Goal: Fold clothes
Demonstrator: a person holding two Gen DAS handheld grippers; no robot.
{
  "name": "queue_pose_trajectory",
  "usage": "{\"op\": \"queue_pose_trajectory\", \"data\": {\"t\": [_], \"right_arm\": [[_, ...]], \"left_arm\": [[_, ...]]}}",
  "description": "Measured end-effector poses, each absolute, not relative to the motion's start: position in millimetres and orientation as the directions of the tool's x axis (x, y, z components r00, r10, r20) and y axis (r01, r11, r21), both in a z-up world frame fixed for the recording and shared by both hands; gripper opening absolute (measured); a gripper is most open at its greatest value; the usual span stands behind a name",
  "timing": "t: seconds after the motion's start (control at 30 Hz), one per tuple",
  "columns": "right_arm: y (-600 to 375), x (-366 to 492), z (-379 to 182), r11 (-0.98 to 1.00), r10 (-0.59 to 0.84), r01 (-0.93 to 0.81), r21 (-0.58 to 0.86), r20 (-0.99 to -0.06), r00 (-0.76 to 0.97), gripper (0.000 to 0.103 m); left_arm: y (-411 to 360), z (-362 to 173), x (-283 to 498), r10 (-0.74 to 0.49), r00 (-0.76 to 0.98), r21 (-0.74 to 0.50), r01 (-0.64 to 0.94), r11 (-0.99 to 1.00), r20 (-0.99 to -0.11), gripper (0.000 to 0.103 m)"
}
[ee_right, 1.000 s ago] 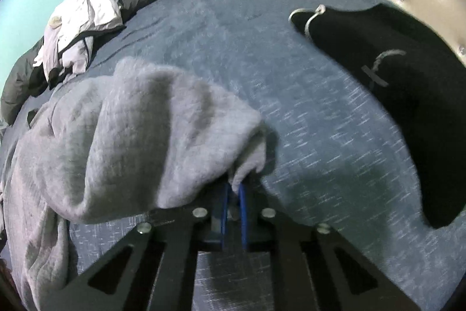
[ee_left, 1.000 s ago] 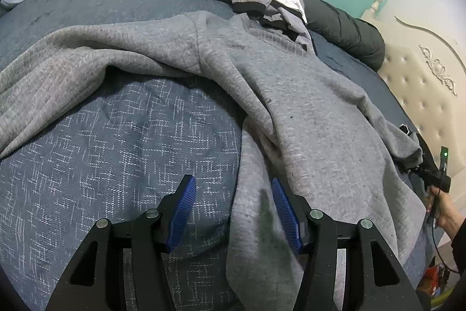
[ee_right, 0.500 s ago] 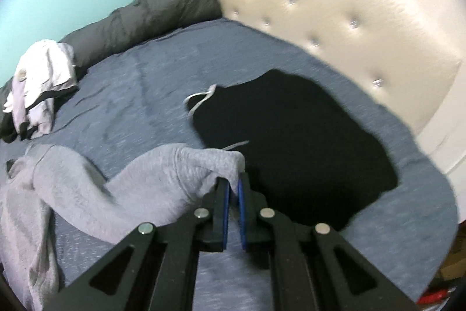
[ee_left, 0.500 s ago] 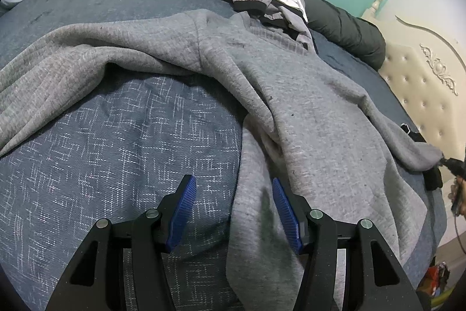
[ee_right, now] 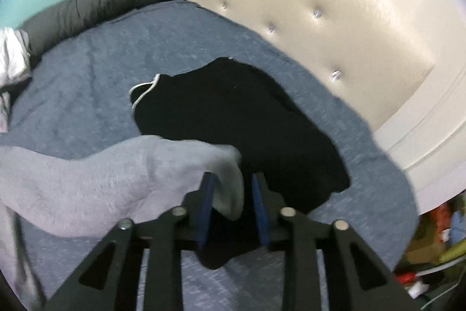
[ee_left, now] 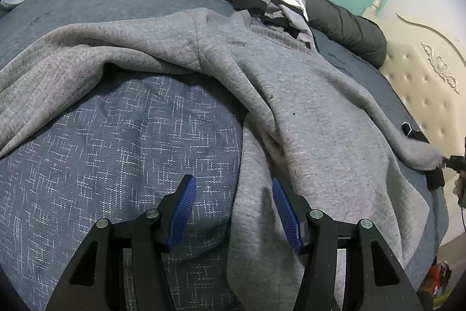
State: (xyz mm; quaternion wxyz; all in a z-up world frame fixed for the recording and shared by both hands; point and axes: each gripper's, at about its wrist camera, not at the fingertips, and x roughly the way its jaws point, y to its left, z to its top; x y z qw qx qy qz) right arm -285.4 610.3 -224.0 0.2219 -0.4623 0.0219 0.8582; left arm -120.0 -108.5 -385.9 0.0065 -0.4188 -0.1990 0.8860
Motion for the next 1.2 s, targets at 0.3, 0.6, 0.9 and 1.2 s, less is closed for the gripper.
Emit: {"op": "queue_pose_trajectory", "data": {"t": [0.3,0.6,0.9,1.2], "right_arm": [[557,-302,-223,-0.972,0.187,-0.225,-0.065,-0.793,-0.58,0.03],[433,-346,-253,-0.994,-0.113,0.065,0.093,-0.805,-0.582,0.04],[310,-400,-279,-0.943,-0.285,0.303,0.139,-0.805,-0.52,0.04],[221,-457,-289,-0.886,-0.328,0.454,0.092,-0.815,-0.477,0.048]], "left_arm": [[-112,-382,-122,0.174,-0.659,-0.358,0.154,-0.921,-0.732,0.059],[-124,-368,-126,0.169,-0.663,-0.344,0.141,-0.928,-0.729,0.059],[-148,-329,-192,0.154,-0.658,-0.295,0.109,-0.949,-0.737,0.059],[-164,-305,-315,0.15,-0.616,-0.214,0.031,-0.976,-0.774,0.059]]}}
